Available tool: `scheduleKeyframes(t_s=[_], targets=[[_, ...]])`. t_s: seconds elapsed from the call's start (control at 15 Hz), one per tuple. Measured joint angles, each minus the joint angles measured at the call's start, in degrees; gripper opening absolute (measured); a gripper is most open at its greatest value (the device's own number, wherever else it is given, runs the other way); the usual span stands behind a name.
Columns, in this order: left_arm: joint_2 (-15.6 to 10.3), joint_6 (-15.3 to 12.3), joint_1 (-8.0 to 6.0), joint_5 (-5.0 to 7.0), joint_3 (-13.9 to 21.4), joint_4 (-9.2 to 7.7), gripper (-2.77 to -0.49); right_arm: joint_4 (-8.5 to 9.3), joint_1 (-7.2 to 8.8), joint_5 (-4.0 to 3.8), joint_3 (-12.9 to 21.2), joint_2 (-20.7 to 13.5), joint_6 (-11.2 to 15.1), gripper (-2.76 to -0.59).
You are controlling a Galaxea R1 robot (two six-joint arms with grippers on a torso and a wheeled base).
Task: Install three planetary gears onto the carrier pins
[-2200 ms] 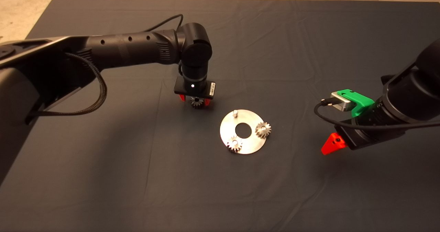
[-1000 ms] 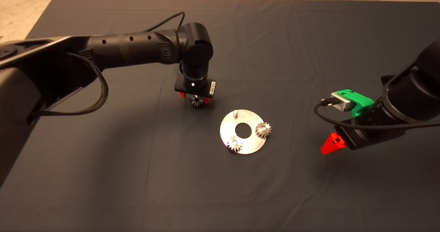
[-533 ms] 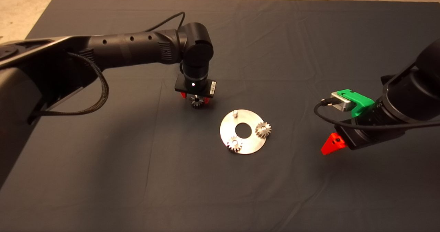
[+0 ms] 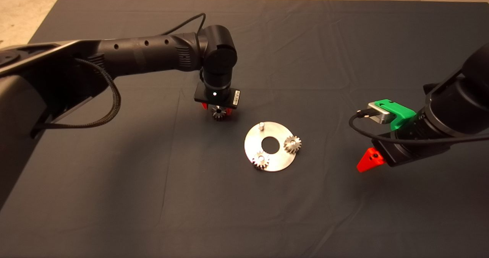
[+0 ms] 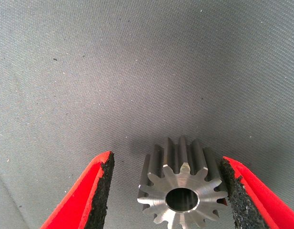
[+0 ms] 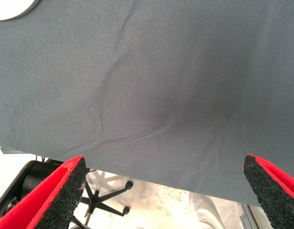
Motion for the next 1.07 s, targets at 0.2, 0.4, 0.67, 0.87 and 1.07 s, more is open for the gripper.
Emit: scheduleKeyframes(t_s=[0.2, 0.4, 0.67, 0.87, 1.07], targets=[[0.02, 0.00, 0.00, -0.25, 0.00, -0.01, -1.86, -0.01, 0.00, 0.00, 0.00, 0.00, 0.00, -0.89], [0.00, 0.00, 0.01, -0.29, 0.00, -0.01, -1.86, 0.00, 0.00, 0.00, 0.00, 0.00, 0.00, -0.89], [0.00, 0.00, 0.01, -0.38, 0.00, -0.01, -1.97, -0.02, 0.01, 0.00, 0.00, 0.00, 0.00, -0.89], [0.02, 0.00, 0.01, -0.55, 0.02, -0.01, -2.15, -0.02, 0.00, 0.00, 0.00, 0.00, 0.00, -0.89], [0.02, 0.00, 0.01, -0.59, 0.02, -0.01, -2.23, -0.02, 0.00, 0.00, 0.00, 0.00, 0.00, -0.89]])
